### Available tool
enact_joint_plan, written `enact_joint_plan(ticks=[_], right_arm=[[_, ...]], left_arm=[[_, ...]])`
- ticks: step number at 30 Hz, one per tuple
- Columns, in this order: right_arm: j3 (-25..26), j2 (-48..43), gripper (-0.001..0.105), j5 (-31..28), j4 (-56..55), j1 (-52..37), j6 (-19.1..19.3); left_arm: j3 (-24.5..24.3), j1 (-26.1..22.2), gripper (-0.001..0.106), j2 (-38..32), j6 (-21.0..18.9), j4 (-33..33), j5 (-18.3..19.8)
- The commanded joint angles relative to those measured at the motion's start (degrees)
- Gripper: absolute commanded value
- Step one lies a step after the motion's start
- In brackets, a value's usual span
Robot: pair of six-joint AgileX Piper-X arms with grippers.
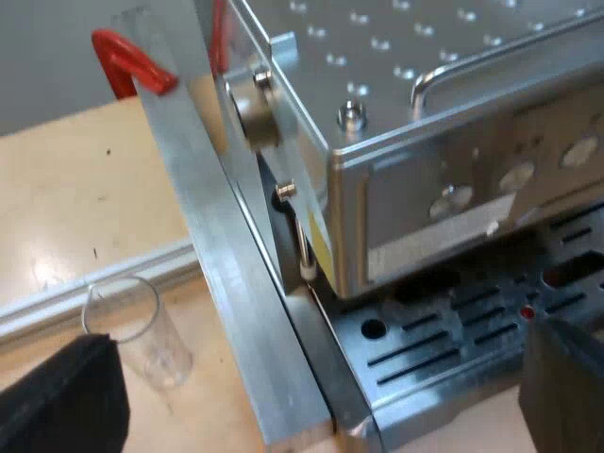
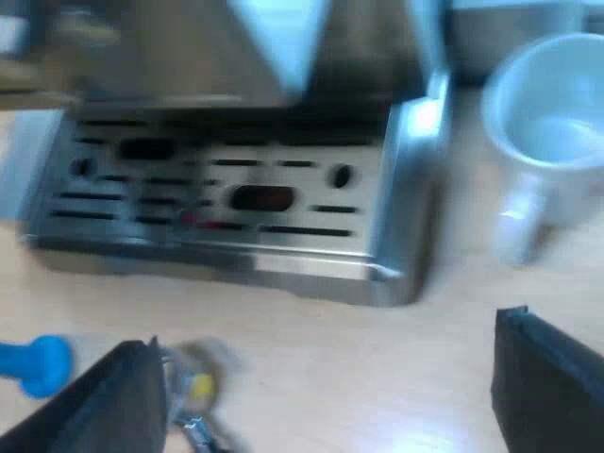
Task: Grind coffee beans and then tamp
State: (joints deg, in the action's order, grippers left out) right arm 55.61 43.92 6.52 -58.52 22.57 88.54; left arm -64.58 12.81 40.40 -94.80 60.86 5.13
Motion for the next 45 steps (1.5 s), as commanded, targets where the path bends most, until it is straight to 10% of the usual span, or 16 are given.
enact_joint_plan(ticks=[1, 10, 26, 45], right_arm=[[0.5, -0.4, 0.072, 4.0, -2.5, -10.7, 4.7], [0.5, -0.4, 0.072, 9.2, -10.8, -31.4, 19.8], [0.5, -10.9, 0.072, 12.9, -10.4, -28.3, 28.6], [-3.3, -33.6, 0.072, 13.5, -13.7, -23.5, 22.1]], left_arm=[[-0.3, 0.0, 0.085, -0.2, -0.1, 1.5, -1.8], [-0.1, -6.0, 0.085, -0.2, -5.8, 3.2, -4.2], [8.9, -7.7, 0.085, -10.8, -6.7, 3.7, -4.6], [10.9, -7.7, 0.085, -29.5, -3.4, 6.2, -7.1]])
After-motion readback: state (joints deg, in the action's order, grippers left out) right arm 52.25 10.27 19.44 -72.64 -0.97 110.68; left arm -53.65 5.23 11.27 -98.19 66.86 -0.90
